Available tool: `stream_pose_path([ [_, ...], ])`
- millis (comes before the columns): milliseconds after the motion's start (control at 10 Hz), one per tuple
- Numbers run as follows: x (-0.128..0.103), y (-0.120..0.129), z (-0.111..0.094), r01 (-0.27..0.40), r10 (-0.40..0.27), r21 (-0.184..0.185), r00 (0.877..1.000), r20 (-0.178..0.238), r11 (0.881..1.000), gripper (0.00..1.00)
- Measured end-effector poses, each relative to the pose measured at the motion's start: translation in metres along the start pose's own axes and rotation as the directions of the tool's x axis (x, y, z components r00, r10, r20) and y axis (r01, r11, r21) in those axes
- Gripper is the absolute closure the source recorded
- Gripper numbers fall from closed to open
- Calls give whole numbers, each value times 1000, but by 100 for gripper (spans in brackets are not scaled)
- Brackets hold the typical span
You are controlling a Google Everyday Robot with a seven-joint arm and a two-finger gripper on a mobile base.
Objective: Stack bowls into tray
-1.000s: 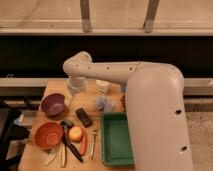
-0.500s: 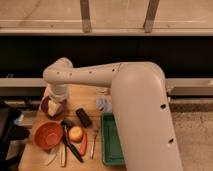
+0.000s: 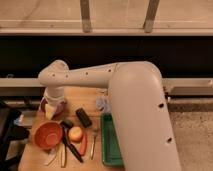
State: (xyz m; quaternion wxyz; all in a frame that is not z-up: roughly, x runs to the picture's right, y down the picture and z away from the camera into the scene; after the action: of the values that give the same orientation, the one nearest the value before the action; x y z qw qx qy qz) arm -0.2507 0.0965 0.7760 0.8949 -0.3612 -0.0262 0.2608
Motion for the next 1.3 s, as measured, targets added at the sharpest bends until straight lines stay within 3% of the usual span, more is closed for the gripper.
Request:
stream_pose_path([
  [200, 5, 6, 6, 3, -3, -13, 1000, -9, 1000, 26],
  [700, 31, 50, 25, -60, 59, -68, 998, -9, 996, 26],
  [1300, 21, 61, 59, -33, 28, -162, 999, -34, 986, 26],
])
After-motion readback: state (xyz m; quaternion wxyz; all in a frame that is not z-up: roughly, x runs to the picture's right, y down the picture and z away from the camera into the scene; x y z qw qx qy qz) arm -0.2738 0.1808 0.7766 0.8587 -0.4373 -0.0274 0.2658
